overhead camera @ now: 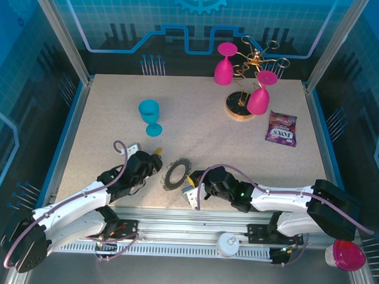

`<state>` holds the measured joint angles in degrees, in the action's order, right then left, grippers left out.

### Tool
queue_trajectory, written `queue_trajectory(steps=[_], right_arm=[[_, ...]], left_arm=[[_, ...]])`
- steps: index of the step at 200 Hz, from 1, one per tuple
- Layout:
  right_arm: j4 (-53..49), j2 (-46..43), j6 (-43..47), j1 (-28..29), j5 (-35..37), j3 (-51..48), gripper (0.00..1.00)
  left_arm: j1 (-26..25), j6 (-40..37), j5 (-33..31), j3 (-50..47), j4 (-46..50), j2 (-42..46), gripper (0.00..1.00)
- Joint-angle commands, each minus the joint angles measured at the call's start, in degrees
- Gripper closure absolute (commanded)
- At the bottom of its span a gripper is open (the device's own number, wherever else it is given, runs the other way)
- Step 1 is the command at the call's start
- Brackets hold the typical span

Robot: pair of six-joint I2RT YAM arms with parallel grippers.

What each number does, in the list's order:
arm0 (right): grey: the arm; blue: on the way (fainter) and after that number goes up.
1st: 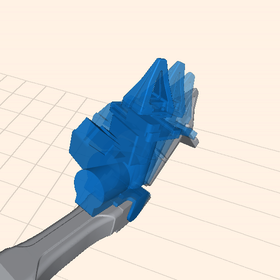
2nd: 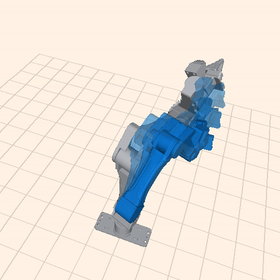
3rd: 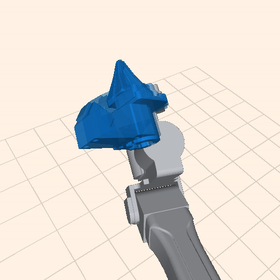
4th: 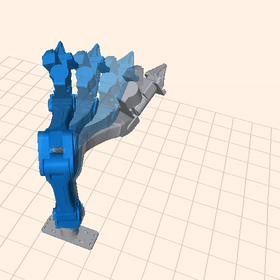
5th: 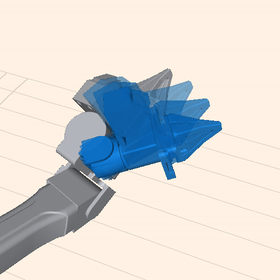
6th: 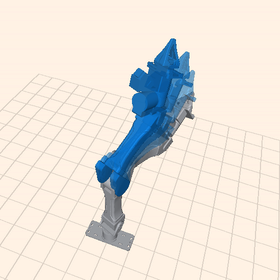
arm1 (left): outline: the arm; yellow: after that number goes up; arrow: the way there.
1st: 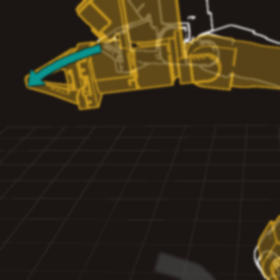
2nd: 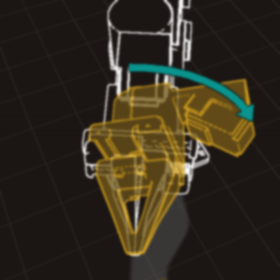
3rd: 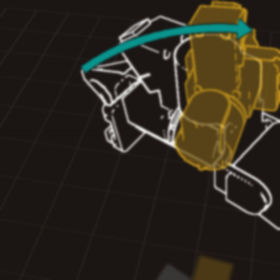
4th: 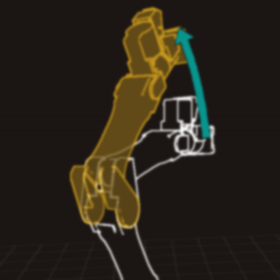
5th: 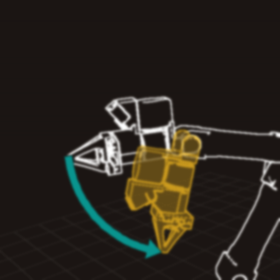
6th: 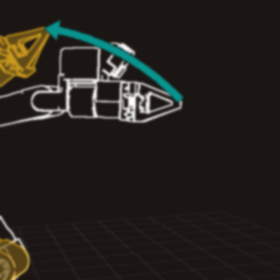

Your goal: Put the keys on the keyring

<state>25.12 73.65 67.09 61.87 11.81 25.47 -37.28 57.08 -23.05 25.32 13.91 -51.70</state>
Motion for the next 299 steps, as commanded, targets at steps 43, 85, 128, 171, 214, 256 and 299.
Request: queue_trajectory(steps=[43,85,128,171,214,256,299], right_arm=[[-3.3,-1.8,-4.6,-1.3,-4.1,2.2,1.0],[-4.7,-1.8,-6.2,-2.2,-5.7,2.9,1.0],[-5.3,-1.7,-6.6,-2.5,-6.1,3.3,1.0],[-5.6,-1.7,-6.6,-2.5,-6.1,3.4,1.0],[-6.7,-1.3,-8.3,-2.9,-6.0,4.5,1.0],[-13.7,-1.8,-16.4,-5.9,-9.3,8.9,1.0],[-20.3,-1.7,-26.9,-10.6,-16.8,13.5,1.0]], left_arm=[[0.5,0.0,2.1,1.7,0.9,-1.5,0.41],[0.6,-0.1,2.9,1.7,0.5,-2.3,0.41],[0.6,-0.1,3.2,1.8,0.1,-2.8,0.41],[0.7,-0.1,4.0,2.1,-0.1,-4.0,0.41],[1.1,-0.6,5.1,3.3,0.0,-6.1,0.41],[1.5,-4.0,7.2,5.8,-0.3,-8.8,0.45],[1.5,-14.4,9.7,5.9,-2.9,-5.9,0.49]])
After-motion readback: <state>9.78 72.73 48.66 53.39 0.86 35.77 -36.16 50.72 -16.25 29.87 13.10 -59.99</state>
